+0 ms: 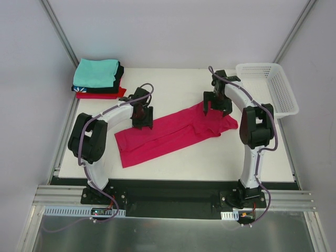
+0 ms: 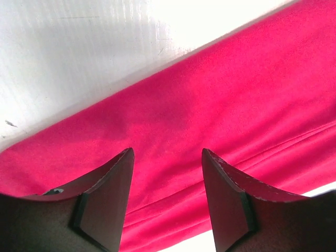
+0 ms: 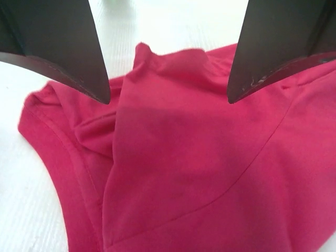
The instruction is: Fold and stack the t-shirts
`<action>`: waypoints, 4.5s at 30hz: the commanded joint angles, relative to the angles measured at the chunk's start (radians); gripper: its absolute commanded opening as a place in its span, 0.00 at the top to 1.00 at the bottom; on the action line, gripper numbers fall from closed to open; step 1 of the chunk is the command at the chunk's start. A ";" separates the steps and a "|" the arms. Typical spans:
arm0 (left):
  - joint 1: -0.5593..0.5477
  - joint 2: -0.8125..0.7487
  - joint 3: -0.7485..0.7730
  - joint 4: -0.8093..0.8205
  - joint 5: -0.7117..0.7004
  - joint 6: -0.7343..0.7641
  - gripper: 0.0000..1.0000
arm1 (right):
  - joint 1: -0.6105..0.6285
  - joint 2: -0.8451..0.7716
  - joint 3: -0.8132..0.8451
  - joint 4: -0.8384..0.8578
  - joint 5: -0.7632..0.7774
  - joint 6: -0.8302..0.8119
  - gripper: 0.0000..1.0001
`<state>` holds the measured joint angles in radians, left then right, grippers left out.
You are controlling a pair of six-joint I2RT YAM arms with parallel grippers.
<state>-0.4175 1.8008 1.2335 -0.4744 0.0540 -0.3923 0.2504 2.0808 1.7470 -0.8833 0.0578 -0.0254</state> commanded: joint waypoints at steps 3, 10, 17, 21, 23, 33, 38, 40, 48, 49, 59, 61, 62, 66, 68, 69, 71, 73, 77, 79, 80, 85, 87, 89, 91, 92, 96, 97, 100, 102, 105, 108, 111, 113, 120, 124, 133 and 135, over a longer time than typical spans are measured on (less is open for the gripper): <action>0.006 0.009 -0.023 0.040 0.032 0.020 0.47 | -0.023 0.113 0.095 -0.042 -0.087 0.004 0.04; 0.013 0.012 -0.088 0.080 0.084 -0.019 0.48 | -0.030 0.225 0.212 -0.135 -0.064 0.002 0.04; 0.010 -0.076 -0.250 0.120 0.119 -0.080 0.50 | -0.037 0.294 0.313 -0.177 -0.064 -0.001 0.04; -0.017 -0.167 -0.325 0.120 0.118 -0.126 0.51 | -0.042 0.321 0.373 -0.197 -0.076 -0.010 0.04; -0.058 -0.226 -0.365 0.122 0.107 -0.144 0.52 | -0.045 0.332 0.413 -0.209 -0.090 -0.013 0.04; -0.282 -0.399 -0.428 0.074 0.035 -0.367 0.53 | -0.042 0.375 0.525 -0.191 -0.194 -0.030 0.04; -0.319 -0.385 -0.364 0.011 0.004 -0.379 0.54 | -0.034 0.345 0.540 -0.177 -0.233 -0.041 0.04; -0.320 -0.386 -0.341 -0.001 0.001 -0.379 0.54 | -0.028 0.311 0.508 -0.177 -0.224 -0.044 0.04; -0.314 -0.299 -0.112 -0.102 -0.078 -0.169 0.51 | 0.019 -0.002 0.272 -0.189 -0.086 -0.016 0.04; -0.304 -0.278 -0.056 -0.107 -0.085 -0.146 0.50 | 0.027 -0.027 0.234 -0.197 -0.066 -0.015 0.04; -0.231 -0.026 0.161 -0.102 0.001 0.101 0.53 | 0.098 -0.166 -0.044 -0.181 0.215 0.021 0.04; -0.230 0.030 0.198 -0.096 0.018 0.134 0.53 | 0.099 -0.160 -0.075 -0.133 0.235 0.051 0.04; -0.224 0.044 0.205 -0.092 0.050 0.144 0.54 | 0.099 -0.153 -0.095 -0.117 0.231 0.062 0.04; -0.213 0.078 0.170 -0.026 0.208 0.187 0.56 | 0.060 -0.099 -0.119 -0.048 0.151 0.093 0.04; -0.213 0.086 0.149 0.005 0.254 0.223 0.57 | 0.052 -0.052 -0.113 -0.048 0.137 0.110 0.04; -0.213 0.092 0.147 0.005 0.265 0.233 0.57 | 0.047 -0.035 -0.107 -0.051 0.137 0.116 0.04; -0.213 0.106 0.141 0.005 0.267 0.242 0.57 | 0.046 0.007 -0.100 -0.054 0.140 0.125 0.04; -0.214 0.123 0.138 0.006 0.280 0.240 0.57 | 0.044 0.031 -0.083 -0.065 0.137 0.131 0.04; -0.216 0.132 0.123 0.010 0.268 0.239 0.58 | 0.039 0.068 -0.058 -0.065 0.109 0.136 0.04; -0.222 0.124 0.112 0.010 0.248 0.233 0.58 | 0.035 0.102 -0.017 -0.078 0.097 0.133 0.04; -0.224 0.121 0.094 0.010 0.236 0.228 0.58 | 0.033 0.117 0.000 -0.085 0.094 0.131 0.04; -0.234 0.083 0.008 0.008 0.195 0.195 0.58 | 0.018 0.208 0.132 -0.140 0.091 0.113 0.04; -0.242 0.060 -0.038 0.011 0.184 0.166 0.58 | 0.013 0.240 0.219 -0.175 0.082 0.105 0.04; -0.247 0.045 -0.072 0.011 0.179 0.150 0.59 | 0.015 0.280 0.271 -0.184 0.074 0.099 0.04; -0.262 0.017 -0.091 0.010 0.173 0.127 0.59 | 0.015 0.308 0.360 -0.206 0.048 0.096 0.04; -0.267 0.008 -0.101 0.010 0.173 0.119 0.59 | 0.015 0.340 0.393 -0.216 0.042 0.096 0.04; -0.297 -0.038 -0.101 0.010 0.172 0.072 0.59 | 0.015 0.397 0.534 -0.246 -0.025 0.094 0.04; -0.300 -0.038 -0.092 0.010 0.173 0.063 0.59 | 0.015 0.401 0.542 -0.243 -0.036 0.097 0.04; -0.317 -0.018 -0.048 0.008 0.184 0.027 0.59 | 0.018 0.410 0.560 -0.210 -0.101 0.104 0.04; -0.328 0.017 -0.019 0.003 0.182 0.023 0.58 | 0.021 0.421 0.571 -0.198 -0.130 0.105 0.04; -0.340 0.069 0.033 -0.007 0.185 0.024 0.59 | 0.024 0.407 0.566 -0.197 -0.150 0.102 0.04; -0.340 0.098 0.058 -0.015 0.175 0.032 0.59 | 0.026 0.362 0.491 -0.180 -0.144 0.087 0.04; -0.340 0.095 0.070 -0.032 0.152 0.038 0.59 | 0.033 0.260 0.381 -0.152 -0.127 0.076 0.04; -0.340 0.082 0.083 -0.052 0.115 0.038 0.58 | 0.041 0.182 0.338 -0.151 -0.105 0.073 0.04; -0.328 0.040 0.141 -0.113 0.075 0.072 0.56 | 0.050 -0.014 0.195 -0.170 -0.064 0.067 0.04; -0.305 0.017 0.185 -0.133 0.064 0.076 0.54 | 0.052 -0.128 0.087 -0.177 -0.064 0.074 0.04; -0.198 0.156 0.510 -0.080 0.047 0.145 0.53 | 0.102 -0.538 -0.249 -0.080 -0.015 0.163 0.04; -0.156 0.212 0.559 -0.034 0.124 0.141 0.54 | 0.128 -0.617 -0.352 -0.040 -0.012 0.199 0.04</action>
<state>-0.6357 1.9301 1.6764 -0.5835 0.1211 -0.2863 0.3344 1.6459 1.5154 -0.9813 0.0219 0.1024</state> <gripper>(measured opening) 0.466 0.961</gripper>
